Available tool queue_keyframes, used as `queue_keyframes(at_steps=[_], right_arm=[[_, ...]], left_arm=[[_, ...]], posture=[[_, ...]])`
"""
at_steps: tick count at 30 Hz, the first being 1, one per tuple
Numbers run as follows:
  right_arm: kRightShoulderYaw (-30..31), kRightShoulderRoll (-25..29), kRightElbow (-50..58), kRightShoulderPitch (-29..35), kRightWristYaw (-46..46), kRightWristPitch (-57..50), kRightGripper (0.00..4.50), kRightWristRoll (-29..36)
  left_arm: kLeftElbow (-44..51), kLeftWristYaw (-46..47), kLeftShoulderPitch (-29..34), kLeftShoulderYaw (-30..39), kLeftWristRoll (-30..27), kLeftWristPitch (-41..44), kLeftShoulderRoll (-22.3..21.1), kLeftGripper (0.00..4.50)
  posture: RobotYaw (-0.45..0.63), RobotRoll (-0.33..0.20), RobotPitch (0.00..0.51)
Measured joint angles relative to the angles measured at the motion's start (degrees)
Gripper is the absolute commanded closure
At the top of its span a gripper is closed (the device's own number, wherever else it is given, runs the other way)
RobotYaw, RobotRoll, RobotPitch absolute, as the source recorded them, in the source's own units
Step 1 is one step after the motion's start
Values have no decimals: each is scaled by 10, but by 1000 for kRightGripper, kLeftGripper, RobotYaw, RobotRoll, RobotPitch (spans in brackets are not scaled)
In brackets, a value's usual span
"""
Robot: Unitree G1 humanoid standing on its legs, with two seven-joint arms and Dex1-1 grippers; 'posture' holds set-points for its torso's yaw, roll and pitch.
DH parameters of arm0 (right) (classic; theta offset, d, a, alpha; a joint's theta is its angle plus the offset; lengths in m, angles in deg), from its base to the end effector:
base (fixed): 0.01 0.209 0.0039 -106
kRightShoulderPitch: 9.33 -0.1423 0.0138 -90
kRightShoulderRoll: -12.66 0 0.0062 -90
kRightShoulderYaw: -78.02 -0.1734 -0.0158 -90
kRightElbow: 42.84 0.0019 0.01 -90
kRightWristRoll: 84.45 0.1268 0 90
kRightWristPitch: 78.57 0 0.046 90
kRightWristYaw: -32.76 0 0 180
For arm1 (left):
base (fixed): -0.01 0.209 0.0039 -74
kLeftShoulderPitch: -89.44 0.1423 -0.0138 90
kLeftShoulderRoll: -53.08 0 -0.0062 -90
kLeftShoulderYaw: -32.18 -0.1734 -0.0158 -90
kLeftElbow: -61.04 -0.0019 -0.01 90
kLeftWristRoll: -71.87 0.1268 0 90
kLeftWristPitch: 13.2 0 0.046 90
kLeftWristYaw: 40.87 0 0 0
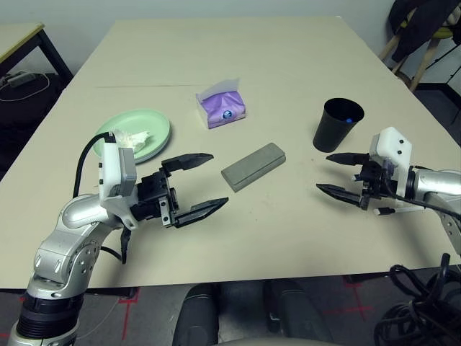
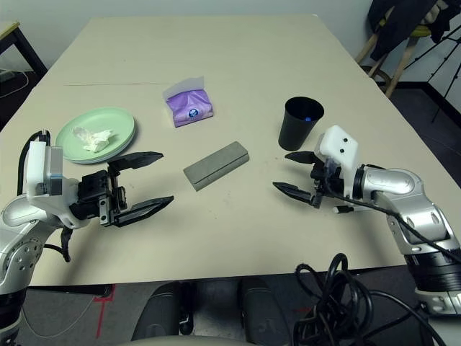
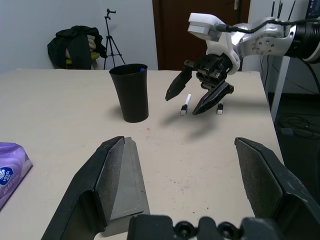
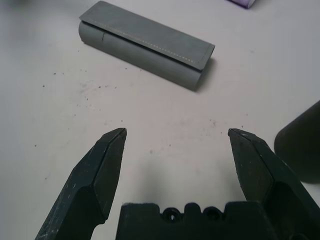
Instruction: Organize and tidy the items on the table.
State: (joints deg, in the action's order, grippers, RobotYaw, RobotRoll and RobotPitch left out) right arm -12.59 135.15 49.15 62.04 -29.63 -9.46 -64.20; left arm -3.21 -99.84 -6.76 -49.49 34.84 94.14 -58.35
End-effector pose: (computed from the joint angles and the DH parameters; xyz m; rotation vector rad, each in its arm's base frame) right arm 0.2362 -0.2690 0.1764 -0.4339 0.2554 1.0001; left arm 0.1929 0.2273 0.1759 0.1917 -0.1923 -1.1988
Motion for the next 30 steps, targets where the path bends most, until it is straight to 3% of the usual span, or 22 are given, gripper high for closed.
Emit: queue_keyframes(at_steps=[6,17,23,30], right_arm=[[13,55,-19,-41,-36,-34,0,-22],[44,100,-31,-96,-88,-78,0,-53],[49,121,-44,-124,-87,-56,0,-103],[108,189,-20,-127,-182,-75,0,-126]], left_arm=[[-18,1,-3,-3,10,-5,-1,38],[-22,9,-9,-7,23,-14,2,38],[-23,13,-11,-7,24,-14,2,38],[-23,15,-11,-7,24,-14,2,38]], posture=[[13,0,112],[6,0,118],[6,0,119],[4,0,121]])
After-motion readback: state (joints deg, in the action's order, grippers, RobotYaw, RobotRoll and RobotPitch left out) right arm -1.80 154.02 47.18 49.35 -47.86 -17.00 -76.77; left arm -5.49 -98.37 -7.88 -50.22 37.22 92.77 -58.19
